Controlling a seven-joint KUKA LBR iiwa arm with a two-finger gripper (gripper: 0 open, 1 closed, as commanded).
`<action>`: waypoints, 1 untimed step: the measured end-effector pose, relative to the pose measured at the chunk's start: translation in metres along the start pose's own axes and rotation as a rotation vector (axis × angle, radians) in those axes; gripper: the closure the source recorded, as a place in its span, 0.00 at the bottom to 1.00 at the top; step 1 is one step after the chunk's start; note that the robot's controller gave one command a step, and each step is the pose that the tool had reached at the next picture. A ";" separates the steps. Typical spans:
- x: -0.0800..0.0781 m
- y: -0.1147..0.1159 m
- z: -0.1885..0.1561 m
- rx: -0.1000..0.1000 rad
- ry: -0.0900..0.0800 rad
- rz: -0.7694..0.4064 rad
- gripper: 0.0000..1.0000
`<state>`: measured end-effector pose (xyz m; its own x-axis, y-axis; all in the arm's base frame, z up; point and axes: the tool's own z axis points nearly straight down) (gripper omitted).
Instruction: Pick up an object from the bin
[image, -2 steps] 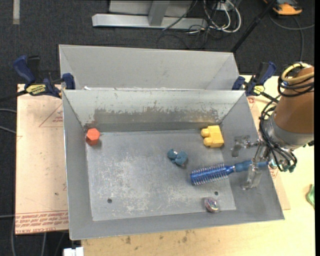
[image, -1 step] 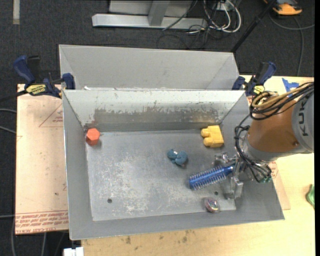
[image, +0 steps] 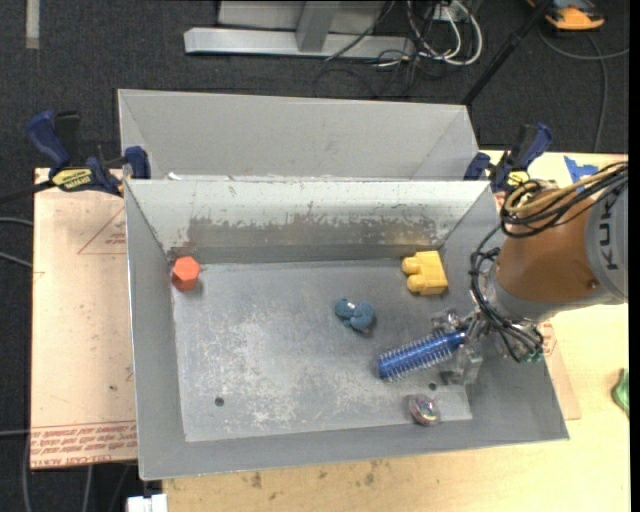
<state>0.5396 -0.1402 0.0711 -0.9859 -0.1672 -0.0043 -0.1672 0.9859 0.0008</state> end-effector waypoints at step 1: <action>-0.039 -0.008 -0.145 0.004 -0.007 0.051 1.00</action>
Offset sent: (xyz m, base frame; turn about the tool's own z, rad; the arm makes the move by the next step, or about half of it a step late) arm 0.0359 -0.0014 0.1415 0.0527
